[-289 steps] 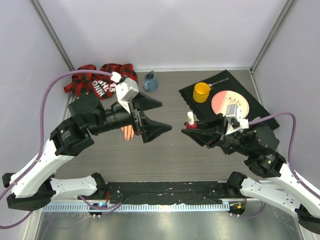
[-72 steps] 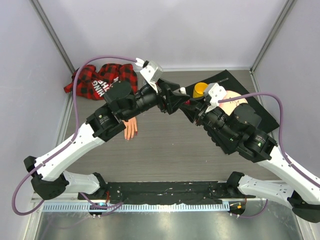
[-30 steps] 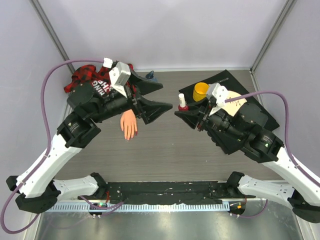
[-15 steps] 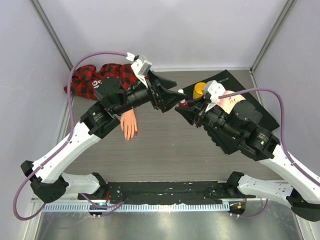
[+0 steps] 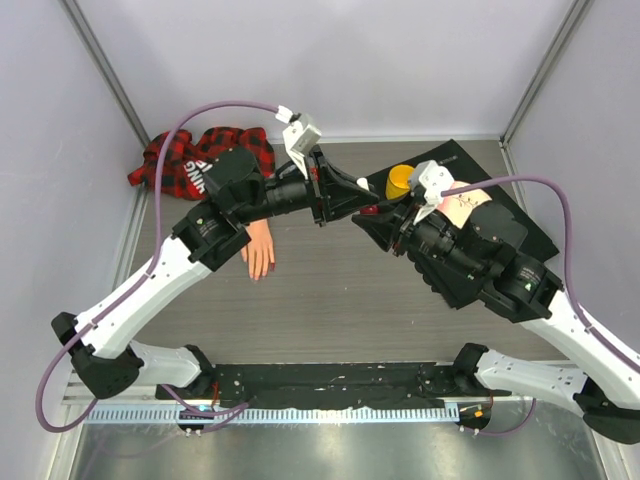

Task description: Paint the nails

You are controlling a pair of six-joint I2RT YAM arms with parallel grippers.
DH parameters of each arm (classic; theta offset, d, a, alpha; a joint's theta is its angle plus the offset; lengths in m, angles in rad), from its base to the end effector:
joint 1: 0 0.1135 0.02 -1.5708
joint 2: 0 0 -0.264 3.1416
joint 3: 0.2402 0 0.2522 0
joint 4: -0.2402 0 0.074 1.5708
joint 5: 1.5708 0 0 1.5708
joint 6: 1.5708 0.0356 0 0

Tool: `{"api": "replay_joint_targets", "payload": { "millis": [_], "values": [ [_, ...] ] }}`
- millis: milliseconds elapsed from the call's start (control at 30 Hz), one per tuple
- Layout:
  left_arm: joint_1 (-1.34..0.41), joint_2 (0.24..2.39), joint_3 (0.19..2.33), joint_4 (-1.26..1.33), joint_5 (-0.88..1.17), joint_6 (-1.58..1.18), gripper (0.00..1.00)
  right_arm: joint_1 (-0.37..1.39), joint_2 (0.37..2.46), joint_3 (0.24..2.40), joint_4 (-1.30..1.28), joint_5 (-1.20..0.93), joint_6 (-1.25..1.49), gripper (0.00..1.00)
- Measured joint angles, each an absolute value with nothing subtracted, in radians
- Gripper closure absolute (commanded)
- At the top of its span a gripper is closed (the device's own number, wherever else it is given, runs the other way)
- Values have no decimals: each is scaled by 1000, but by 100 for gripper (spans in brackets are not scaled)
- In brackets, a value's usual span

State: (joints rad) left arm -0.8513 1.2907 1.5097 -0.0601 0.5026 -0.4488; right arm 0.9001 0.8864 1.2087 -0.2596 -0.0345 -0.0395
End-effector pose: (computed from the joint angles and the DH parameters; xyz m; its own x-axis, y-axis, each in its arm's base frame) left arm 0.1696 -0.2196 0.4956 -0.3280 -0.2026 -0.9227 0.9215 0.1464 -0.3597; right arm 0.1083 0.1385 0.4594 0.0707 0.0256 -0.9972 -0.8021 0.5957 -0.0416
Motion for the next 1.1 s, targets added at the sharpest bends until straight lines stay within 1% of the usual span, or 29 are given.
{"api": "replay_joint_targets", "payload": {
  "millis": [133, 233, 300, 333, 367, 467, 500, 533, 567, 600, 633, 667, 700, 767, 867, 933, 1000, 1100],
  "values": [
    [-849, 1298, 1522, -72, 583, -428, 100, 899, 871, 1209, -278, -68, -17, 99],
    [-840, 1301, 1528, -33, 767, -437, 100, 899, 840, 1209, -292, -207, -1, 99],
    [-839, 1309, 1505, 128, 955, -529, 100, 899, 817, 1213, -278, -357, 40, 99],
    [-846, 1310, 1485, 226, 1015, -585, 100, 899, 812, 1216, -275, -419, 64, 99],
    [-856, 1316, 1462, 359, 1095, -658, 100, 900, 809, 1216, -259, -510, 101, 99],
    [-873, 1338, 1456, 528, 1223, -760, 99, 907, 807, 1202, -203, -647, 180, 99],
    [-867, 1343, 1456, 553, 1246, -781, 89, 908, 812, 1192, -182, -662, 194, 99],
    [-858, 1348, 1456, 564, 1262, -796, 61, 908, 814, 1182, -173, -664, 199, 99],
    [-849, 1353, 1456, 567, 1270, -804, 50, 907, 814, 1179, -171, -661, 200, 99],
    [-839, 1355, 1456, 562, 1273, -807, 25, 906, 813, 1175, -174, -645, 199, 99],
    [-824, 1351, 1457, 515, 1278, -806, 17, 906, 813, 1174, -175, -632, 184, 99],
    [-809, 1344, 1457, 482, 1276, -776, 13, 905, 810, 1174, -174, -611, 171, 99],
    [-791, 1328, 1458, 393, 1254, -733, 10, 905, 805, 1174, -175, -586, 157, 99],
    [-772, 1290, 1460, 236, 1182, -617, 8, 905, 793, 1174, -180, -522, 124, 99],
    [-767, 1213, 1452, 84, 1024, -495, 10, 905, 789, 1174, -194, -422, 78, 99],
    [-768, 1148, 1434, 31, 904, -445, 24, 905, 790, 1176, -207, -353, 45, 99],
    [-769, 1097, 1424, 4, 797, -422, 35, 905, 800, 1182, -222, -297, 19, 99],
    [-770, 1077, 1424, -3, 672, -412, 35, 905, 830, 1198, -234, -213, -17, 99]
  ]
}}
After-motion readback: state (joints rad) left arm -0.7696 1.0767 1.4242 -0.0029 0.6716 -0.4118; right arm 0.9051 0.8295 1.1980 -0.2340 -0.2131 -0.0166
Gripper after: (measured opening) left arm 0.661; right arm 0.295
